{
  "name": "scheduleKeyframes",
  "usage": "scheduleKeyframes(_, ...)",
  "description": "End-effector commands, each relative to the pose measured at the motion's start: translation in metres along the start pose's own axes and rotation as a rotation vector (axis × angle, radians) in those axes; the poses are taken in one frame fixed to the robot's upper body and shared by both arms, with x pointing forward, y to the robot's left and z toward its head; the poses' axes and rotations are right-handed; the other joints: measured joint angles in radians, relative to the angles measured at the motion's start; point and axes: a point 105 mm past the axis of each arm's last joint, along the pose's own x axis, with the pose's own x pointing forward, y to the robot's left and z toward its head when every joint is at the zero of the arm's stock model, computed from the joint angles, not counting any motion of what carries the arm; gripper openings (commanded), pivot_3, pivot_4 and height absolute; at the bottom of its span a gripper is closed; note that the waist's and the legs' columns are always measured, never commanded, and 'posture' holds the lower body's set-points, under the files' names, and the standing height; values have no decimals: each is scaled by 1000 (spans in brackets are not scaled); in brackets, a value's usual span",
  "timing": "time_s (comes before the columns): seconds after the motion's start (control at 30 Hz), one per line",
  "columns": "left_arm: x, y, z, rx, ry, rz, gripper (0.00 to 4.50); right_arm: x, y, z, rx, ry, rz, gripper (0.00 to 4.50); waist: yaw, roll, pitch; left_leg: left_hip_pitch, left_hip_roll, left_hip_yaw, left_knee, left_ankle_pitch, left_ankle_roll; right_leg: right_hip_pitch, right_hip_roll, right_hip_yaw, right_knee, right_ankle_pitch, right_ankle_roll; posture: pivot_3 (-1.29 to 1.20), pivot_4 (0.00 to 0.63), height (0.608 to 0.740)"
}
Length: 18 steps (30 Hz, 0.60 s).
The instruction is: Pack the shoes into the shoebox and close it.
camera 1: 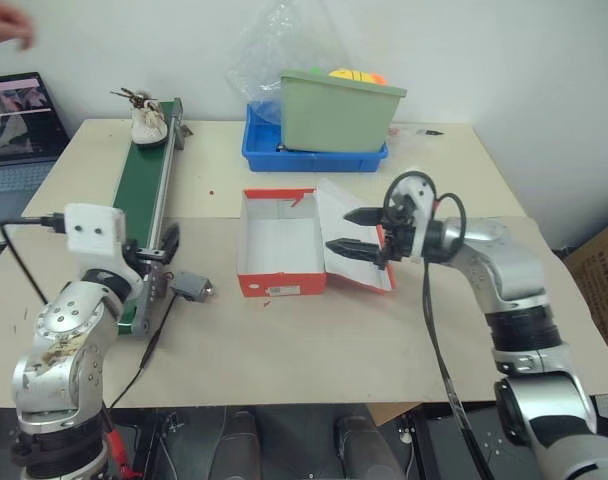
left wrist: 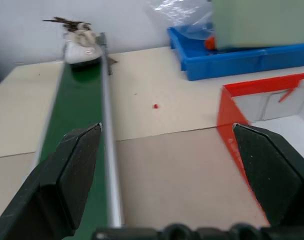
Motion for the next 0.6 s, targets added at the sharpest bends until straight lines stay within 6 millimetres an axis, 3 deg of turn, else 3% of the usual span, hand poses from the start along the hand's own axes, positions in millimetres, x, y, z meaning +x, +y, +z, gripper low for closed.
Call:
scheduleKeyframes(0.03, -11, 19, 8, 21, -44, 127, 4500, 7, 9, 21, -65, -58, 64, 4491, 2, 0, 0, 0, 0, 0, 0, 0, 0, 0, 0, 0, 0, 0, 0, 0, 150, 740)
scheduleKeyframes(0.2, -13, 45, -6, -5, -6, 270, 4500, 12, 8, 22, -69, -66, 69, 4491, 10, -2, -1, 0, 0, 0, 0, 0, 0, 0, 0, 0, 0, 0, 0, 0, 150, 740)
scheduleKeyframes(0.37, 0, 47, -6, 4, -21, 249, 4500, 15, 15, 25, -68, -72, 89, 4491, 9, -3, -2, 0, 0, 0, 0, 0, 0, 0, 0, 0, 0, 0, 0, 0, 150, 740)
scheduleKeyframes(0.6, 17, 55, -26, 6, 4, 196, 4500, 13, 24, 25, -62, -68, 101, 4491, 8, -4, -2, 0, 0, 0, -1, 0, 0, 0, 0, 0, 0, 0, 0, 0, 150, 740)
